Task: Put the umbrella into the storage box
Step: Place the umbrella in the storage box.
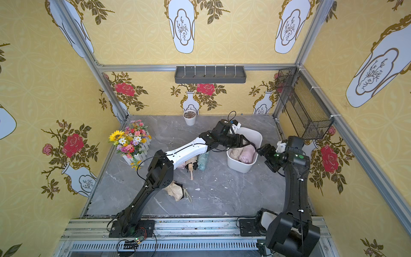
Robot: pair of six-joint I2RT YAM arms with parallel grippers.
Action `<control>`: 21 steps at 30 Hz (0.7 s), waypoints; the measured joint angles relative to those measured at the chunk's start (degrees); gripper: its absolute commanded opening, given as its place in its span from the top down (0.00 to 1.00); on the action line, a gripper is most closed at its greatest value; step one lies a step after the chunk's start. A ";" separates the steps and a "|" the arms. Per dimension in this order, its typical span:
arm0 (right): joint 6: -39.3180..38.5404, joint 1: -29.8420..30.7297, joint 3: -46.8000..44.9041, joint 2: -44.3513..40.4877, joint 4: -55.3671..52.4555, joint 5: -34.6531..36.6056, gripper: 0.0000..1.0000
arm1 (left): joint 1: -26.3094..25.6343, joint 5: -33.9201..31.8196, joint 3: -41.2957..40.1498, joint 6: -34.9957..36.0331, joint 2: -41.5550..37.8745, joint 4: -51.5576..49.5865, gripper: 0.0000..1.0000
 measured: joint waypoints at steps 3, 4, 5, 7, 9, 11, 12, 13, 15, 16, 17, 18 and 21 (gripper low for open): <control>-0.22 -0.02 0.94 -0.13 0.00 0.00 0.18 | 0.15 -0.33 -1.33 0.24 -2.47 -0.13 0.32; -0.26 0.00 1.05 -0.35 0.00 -0.02 0.18 | 0.31 -0.70 -1.99 0.31 -3.69 -0.37 0.32; -0.42 0.00 1.07 -0.55 -0.04 -0.15 0.18 | 0.55 -1.18 -3.19 0.44 -5.46 -0.66 0.32; -1.07 0.55 1.07 -0.68 -0.02 -0.59 0.19 | 1.11 -2.32 -6.12 0.48 -9.31 -1.29 0.32; -1.90 2.49 1.07 -0.63 -0.09 -0.68 0.19 | 1.62 -4.24 -11.15 0.52 -14.53 -1.90 0.32; -2.95 6.43 1.66 -0.33 -0.52 0.44 0.19 | 2.10 -6.73 -17.18 0.55 -20.04 -3.37 0.33; -3.19 8.35 2.03 -0.15 -0.52 0.79 0.20 | 2.23 -7.72 -19.80 0.61 -22.29 -4.09 0.33; -3.26 10.54 2.49 0.07 -0.59 1.70 0.21 | 2.34 -8.83 -22.58 0.61 -24.63 -5.40 0.34; -3.23 14.88 3.45 0.72 -0.92 3.23 0.23 | 2.67 -11.28 -28.02 0.63 -28.94 -8.11 0.34; -3.17 17.70 4.04 1.36 -1.09 4.44 0.23 | 2.80 -12.70 -30.80 0.66 -31.15 -9.62 0.35; -3.13 20.57 4.72 2.16 -1.27 5.53 0.23 | 3.02 -14.45 -33.31 0.63 -33.20 -11.19 0.35; -3.08 23.37 5.38 2.99 -1.36 6.67 0.23 | 3.13 -15.72 -35.36 0.63 -34.93 -12.35 0.35; -2.32 32.63 7.93 6.54 -1.31 10.88 0.23 | 3.67 -19.76 -40.74 0.24 -39.93 -16.46 0.37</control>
